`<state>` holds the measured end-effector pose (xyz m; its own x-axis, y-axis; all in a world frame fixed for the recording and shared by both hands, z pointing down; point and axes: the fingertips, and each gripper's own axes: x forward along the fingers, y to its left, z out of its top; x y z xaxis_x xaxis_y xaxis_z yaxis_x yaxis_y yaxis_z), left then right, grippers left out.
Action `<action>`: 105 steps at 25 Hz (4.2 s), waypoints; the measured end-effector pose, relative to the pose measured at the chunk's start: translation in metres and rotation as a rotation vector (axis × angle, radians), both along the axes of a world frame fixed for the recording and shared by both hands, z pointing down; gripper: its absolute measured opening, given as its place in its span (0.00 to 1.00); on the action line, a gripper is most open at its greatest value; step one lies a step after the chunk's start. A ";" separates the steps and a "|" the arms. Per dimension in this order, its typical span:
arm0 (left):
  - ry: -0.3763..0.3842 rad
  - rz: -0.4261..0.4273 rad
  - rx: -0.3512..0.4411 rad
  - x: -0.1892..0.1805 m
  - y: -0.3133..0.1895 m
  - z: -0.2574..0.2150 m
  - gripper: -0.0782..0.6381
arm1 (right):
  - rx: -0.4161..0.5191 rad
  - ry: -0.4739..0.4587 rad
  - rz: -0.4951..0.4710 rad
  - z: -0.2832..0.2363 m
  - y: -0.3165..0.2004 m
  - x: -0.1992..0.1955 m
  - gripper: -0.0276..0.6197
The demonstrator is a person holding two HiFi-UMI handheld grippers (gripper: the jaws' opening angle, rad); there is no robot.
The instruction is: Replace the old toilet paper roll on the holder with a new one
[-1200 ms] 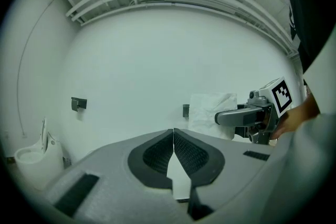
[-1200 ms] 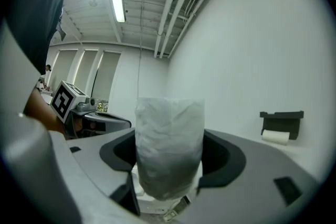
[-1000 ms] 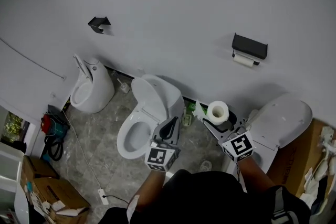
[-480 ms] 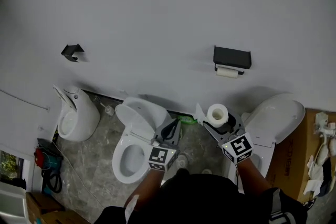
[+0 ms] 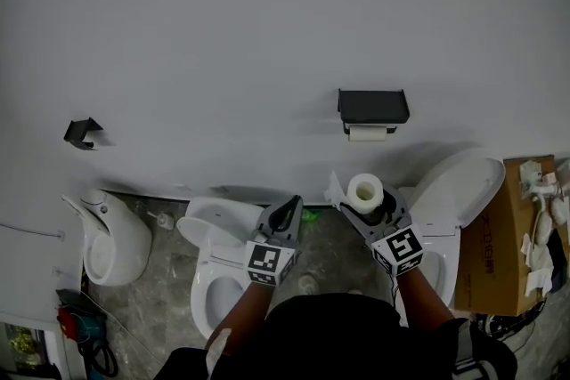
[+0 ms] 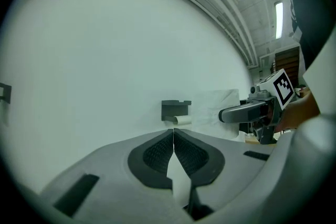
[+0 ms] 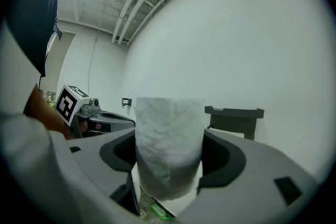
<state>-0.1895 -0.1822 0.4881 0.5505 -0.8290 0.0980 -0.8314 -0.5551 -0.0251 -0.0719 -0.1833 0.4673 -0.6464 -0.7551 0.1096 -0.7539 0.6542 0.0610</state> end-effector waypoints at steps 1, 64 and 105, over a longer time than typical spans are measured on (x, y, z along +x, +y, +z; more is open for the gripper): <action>0.001 0.022 -0.002 0.002 -0.004 0.001 0.12 | 0.002 0.006 0.021 0.001 -0.002 0.001 0.52; -1.280 0.005 0.381 0.199 -0.165 0.043 0.44 | -0.038 0.077 0.051 0.010 -0.043 0.190 0.52; -1.157 0.097 0.511 0.316 -0.159 0.026 0.34 | -0.058 0.031 0.200 0.026 -0.038 0.282 0.52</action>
